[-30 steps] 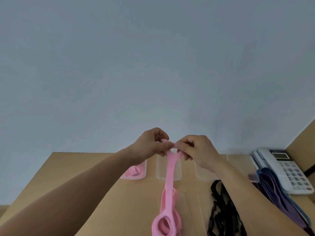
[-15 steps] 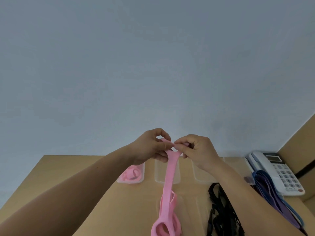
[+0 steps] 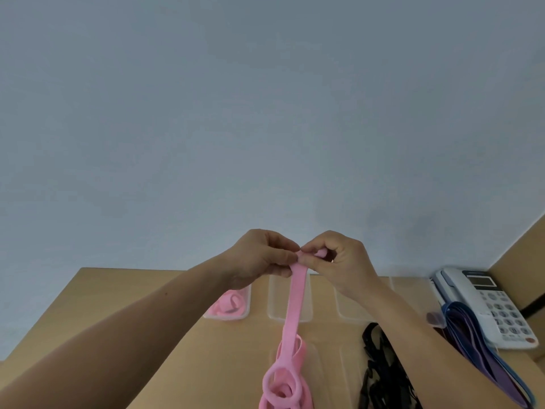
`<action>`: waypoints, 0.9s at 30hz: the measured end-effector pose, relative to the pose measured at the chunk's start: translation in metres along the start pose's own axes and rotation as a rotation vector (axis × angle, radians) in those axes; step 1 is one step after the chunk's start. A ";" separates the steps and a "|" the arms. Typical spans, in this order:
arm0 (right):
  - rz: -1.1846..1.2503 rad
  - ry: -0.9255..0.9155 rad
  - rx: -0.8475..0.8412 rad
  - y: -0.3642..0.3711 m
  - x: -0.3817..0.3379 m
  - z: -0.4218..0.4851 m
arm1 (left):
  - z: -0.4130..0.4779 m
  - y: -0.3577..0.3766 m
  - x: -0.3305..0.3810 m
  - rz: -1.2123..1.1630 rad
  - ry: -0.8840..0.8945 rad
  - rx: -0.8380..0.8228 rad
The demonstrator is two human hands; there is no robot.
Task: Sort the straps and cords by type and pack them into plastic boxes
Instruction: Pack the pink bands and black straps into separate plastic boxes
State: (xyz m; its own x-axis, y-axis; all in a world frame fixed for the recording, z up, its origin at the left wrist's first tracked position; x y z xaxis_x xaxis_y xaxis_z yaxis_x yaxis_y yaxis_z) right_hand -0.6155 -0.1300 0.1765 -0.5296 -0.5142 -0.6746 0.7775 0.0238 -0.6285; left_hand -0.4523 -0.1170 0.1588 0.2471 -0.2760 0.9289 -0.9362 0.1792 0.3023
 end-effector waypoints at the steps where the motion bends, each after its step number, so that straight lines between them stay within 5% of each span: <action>1: 0.042 0.045 -0.017 -0.001 0.002 -0.001 | 0.000 0.001 0.001 0.008 0.025 0.002; 10: 0.225 0.202 -0.168 0.000 0.002 -0.007 | -0.009 0.009 0.013 0.212 0.250 0.000; 18: 0.296 0.171 -0.146 -0.005 -0.010 -0.005 | -0.022 0.012 0.012 0.200 0.076 -0.121; 27: 0.288 0.101 -0.065 -0.005 -0.022 -0.003 | -0.025 0.016 0.015 -0.088 -0.027 -0.157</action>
State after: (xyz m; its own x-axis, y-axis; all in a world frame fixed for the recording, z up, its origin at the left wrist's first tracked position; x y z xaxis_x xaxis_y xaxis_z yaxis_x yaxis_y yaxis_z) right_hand -0.6085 -0.1165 0.1932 -0.3243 -0.3904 -0.8616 0.8790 0.2123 -0.4270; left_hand -0.4575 -0.0951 0.1830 0.3173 -0.3219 0.8920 -0.8602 0.2982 0.4136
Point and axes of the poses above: each hand's wrist, its own z-axis towards the middle knuckle, its own y-axis out of the palm, x = y × z, the point moved 6 cm from there along z, towards the middle knuckle, and after that the axes turned 15 degrees about -z, right-handed, at the moved point
